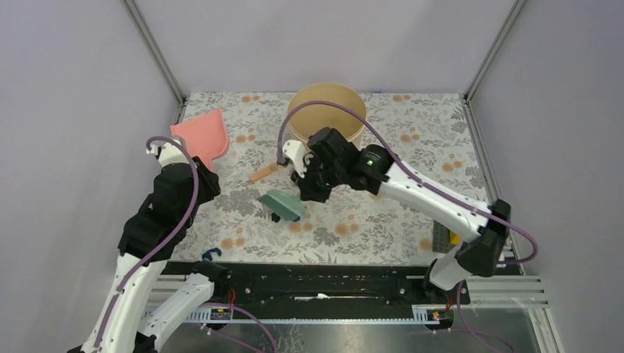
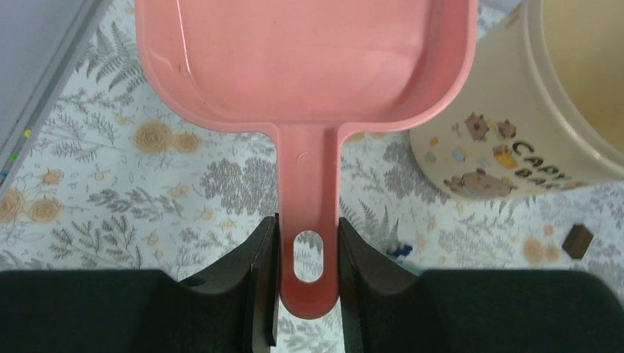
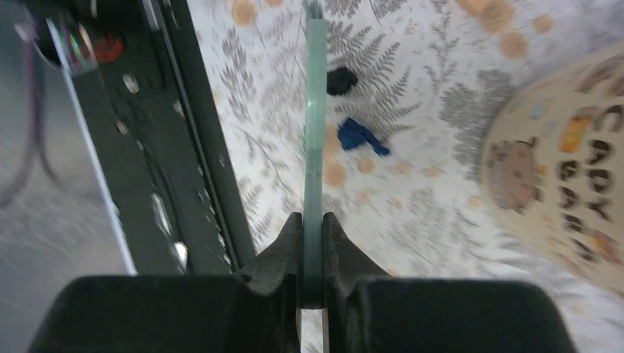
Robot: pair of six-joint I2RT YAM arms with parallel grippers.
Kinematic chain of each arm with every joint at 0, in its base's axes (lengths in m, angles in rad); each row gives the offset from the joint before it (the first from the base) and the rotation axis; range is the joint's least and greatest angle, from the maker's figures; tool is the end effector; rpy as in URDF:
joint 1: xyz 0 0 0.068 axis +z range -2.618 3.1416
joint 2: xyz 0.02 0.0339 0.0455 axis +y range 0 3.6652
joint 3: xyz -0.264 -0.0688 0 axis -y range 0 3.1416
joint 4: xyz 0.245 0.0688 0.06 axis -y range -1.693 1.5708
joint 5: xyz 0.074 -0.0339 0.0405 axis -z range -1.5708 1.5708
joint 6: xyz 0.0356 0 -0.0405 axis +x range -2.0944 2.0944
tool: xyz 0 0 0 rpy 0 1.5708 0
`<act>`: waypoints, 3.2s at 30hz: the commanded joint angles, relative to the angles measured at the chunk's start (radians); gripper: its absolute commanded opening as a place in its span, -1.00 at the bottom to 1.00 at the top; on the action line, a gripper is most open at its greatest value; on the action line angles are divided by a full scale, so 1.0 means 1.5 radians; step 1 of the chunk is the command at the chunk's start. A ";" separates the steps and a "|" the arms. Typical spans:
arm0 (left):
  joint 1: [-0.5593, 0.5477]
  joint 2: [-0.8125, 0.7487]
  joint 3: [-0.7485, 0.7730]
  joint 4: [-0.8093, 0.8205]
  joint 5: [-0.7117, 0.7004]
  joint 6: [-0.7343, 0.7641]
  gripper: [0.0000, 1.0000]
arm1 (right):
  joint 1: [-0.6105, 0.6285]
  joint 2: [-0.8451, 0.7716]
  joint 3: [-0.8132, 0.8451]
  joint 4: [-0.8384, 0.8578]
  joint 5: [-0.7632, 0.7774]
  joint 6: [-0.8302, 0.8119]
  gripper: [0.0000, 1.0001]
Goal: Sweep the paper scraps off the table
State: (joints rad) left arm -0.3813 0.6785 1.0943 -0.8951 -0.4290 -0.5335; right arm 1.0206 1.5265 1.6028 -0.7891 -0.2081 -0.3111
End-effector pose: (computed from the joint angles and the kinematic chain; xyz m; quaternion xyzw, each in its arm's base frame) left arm 0.1064 -0.0267 0.3840 -0.1737 0.8243 -0.0607 0.5354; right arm 0.1665 0.2855 0.3846 -0.5927 0.6846 0.2323 0.3551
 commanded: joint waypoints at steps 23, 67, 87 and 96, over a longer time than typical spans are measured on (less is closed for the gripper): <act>-0.001 0.059 0.025 -0.083 0.110 0.053 -1.00 | -0.096 0.050 -0.284 0.312 0.081 0.593 -1.00; -0.456 0.379 -0.056 -0.043 0.247 0.079 -1.00 | -0.265 -0.386 -0.379 0.009 0.340 -0.227 -1.00; -0.510 0.541 -0.010 0.034 0.224 0.120 -1.00 | -0.231 -0.164 -0.342 0.065 0.140 -0.110 -1.00; -0.510 0.593 0.017 0.067 0.234 0.135 -1.00 | -0.166 -0.134 -0.284 0.001 -0.077 0.011 -1.00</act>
State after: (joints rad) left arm -1.1423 1.5490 1.0744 -0.8425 -0.0933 -0.3607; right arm 0.7528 1.3140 1.0966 -0.7277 -0.0525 -0.4179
